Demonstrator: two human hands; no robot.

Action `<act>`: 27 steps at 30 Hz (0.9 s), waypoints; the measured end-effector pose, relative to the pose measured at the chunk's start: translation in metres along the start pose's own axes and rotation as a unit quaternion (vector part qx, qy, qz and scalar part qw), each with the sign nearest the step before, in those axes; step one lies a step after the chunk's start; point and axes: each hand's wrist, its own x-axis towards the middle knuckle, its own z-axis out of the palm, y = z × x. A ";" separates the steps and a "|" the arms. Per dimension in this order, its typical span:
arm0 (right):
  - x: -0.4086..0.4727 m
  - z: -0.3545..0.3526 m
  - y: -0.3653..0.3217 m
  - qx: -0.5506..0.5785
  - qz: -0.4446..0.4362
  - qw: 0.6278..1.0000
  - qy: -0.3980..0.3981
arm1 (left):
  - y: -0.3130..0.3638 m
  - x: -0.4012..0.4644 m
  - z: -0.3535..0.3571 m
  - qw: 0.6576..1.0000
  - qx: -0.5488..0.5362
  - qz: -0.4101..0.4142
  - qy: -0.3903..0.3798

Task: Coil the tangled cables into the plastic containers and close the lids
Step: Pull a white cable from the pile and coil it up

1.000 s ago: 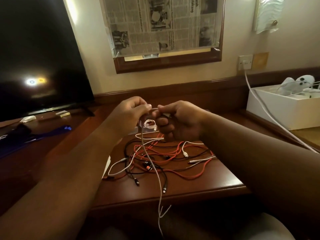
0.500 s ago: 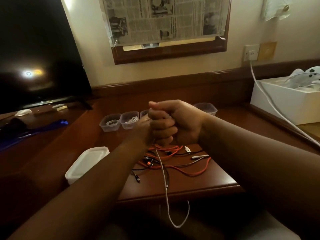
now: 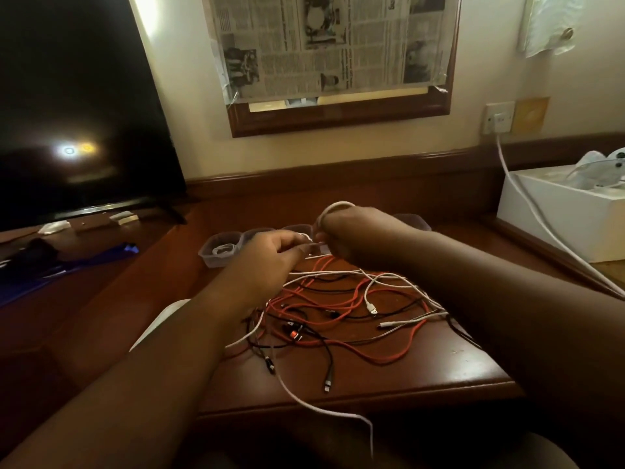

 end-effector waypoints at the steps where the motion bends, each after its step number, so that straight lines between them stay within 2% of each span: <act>1: -0.002 0.000 -0.001 0.060 0.012 0.998 -0.007 | -0.001 0.003 -0.004 0.999 0.040 0.030 0.017; 4: -0.005 0.000 -0.006 0.272 0.050 0.960 -0.041 | 0.002 0.009 -0.010 0.993 0.059 0.088 0.053; 6: -0.006 0.000 -0.009 0.433 0.084 0.891 -0.103 | 0.004 0.012 -0.007 0.993 0.008 0.095 0.064; 8: -0.008 -0.001 -0.009 0.604 0.078 0.776 -0.167 | 0.004 0.015 -0.002 0.989 -0.121 0.059 0.070; 11: -0.011 -0.004 -0.008 0.792 0.003 0.578 -0.196 | 0.004 0.015 0.013 0.935 -0.348 -0.026 0.059; 12: -0.013 -0.005 -0.010 0.828 -0.017 0.530 -0.180 | 0.004 0.013 0.019 0.920 -0.385 -0.049 0.056; 14: -0.013 -0.010 -0.015 0.870 -0.043 0.478 -0.116 | 0.006 0.008 0.032 0.909 -0.407 -0.079 0.042; 15: -0.013 -0.011 -0.016 0.874 -0.045 0.480 -0.067 | 0.008 0.004 0.038 0.911 -0.401 -0.087 0.030; 16: -0.013 -0.012 -0.017 0.857 -0.036 0.515 -0.008 | 0.011 -0.001 0.043 0.917 -0.387 -0.091 0.016; 17: -0.012 -0.013 -0.018 0.805 -0.018 0.590 0.058 | 0.013 -0.005 0.046 0.929 -0.359 -0.087 0.002; 18: -0.012 -0.013 -0.017 0.703 0.004 0.700 0.123 | 0.016 -0.010 0.047 0.944 -0.321 -0.076 -0.011; 19: -0.013 -0.012 -0.015 0.549 0.018 0.818 0.173 | 0.017 -0.012 0.047 0.961 -0.270 -0.056 -0.020; 20: -0.014 -0.010 -0.014 0.370 0.020 0.908 0.194 | 0.017 -0.013 0.046 0.975 -0.215 -0.040 -0.024; 21: -0.016 -0.006 -0.015 0.213 0.009 0.962 0.174 | 0.015 -0.012 0.043 0.987 -0.155 -0.024 -0.022; 22: -0.019 -0.002 -0.015 0.097 -0.008 0.985 0.140 | 0.015 -0.011 0.038 0.996 -0.092 -0.008 -0.016; 23: -0.022 0.003 -0.015 0.021 -0.014 0.993 0.111 | 0.014 -0.010 0.033 0.999 -0.034 0.011 -0.007; 24: -0.025 0.006 -0.015 -0.012 -0.002 0.995 0.098 | 0.014 -0.011 0.029 0.999 0.016 0.032 0.005; 25: -0.027 0.007 -0.015 -0.011 0.023 0.995 0.093 | 0.013 -0.010 0.025 0.996 0.058 0.058 0.020; 27: -0.029 0.008 -0.018 0.060 0.088 0.992 0.063 | 0.010 -0.011 0.019 0.992 0.087 0.080 0.041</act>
